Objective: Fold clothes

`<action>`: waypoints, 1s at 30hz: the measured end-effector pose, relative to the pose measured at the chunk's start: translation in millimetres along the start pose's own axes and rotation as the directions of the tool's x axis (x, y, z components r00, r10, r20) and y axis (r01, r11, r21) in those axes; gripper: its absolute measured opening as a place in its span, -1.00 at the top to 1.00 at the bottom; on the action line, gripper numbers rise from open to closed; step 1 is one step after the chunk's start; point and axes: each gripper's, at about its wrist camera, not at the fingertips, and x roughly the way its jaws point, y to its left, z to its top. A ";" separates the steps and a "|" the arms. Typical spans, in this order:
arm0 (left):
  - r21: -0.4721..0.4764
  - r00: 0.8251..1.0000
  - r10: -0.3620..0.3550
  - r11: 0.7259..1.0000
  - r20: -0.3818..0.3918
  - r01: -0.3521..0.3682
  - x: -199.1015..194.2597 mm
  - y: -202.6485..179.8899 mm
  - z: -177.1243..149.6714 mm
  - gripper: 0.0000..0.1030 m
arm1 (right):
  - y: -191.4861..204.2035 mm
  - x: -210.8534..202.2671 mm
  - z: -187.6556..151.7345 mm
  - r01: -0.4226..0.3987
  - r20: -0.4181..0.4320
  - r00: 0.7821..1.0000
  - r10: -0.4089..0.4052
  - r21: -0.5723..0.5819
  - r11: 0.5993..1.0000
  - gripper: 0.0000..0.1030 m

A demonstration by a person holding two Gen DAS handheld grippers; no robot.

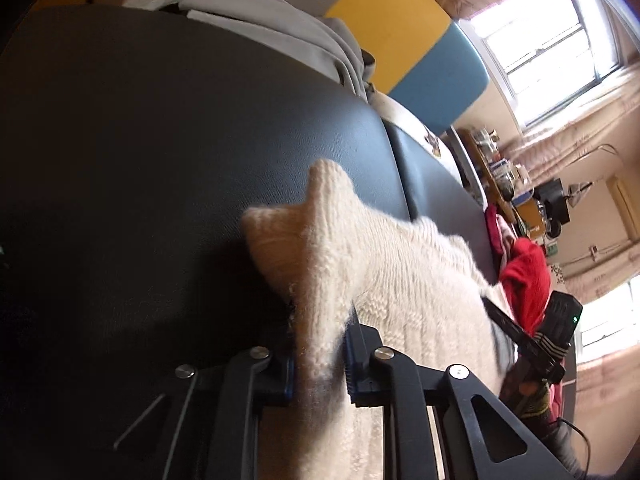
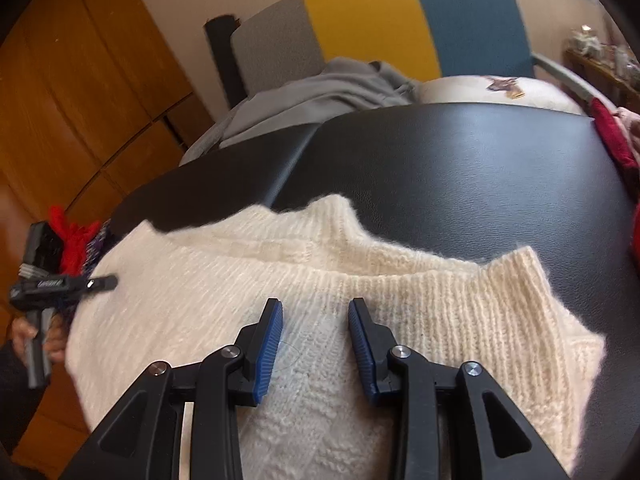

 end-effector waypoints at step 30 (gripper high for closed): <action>0.086 0.985 -0.140 0.985 -0.098 0.148 -28.3 -237.9 -10.3 0.72 | -2.8 -28.9 -45.9 -0.054 -0.160 0.987 0.001 -0.324 0.944 0.31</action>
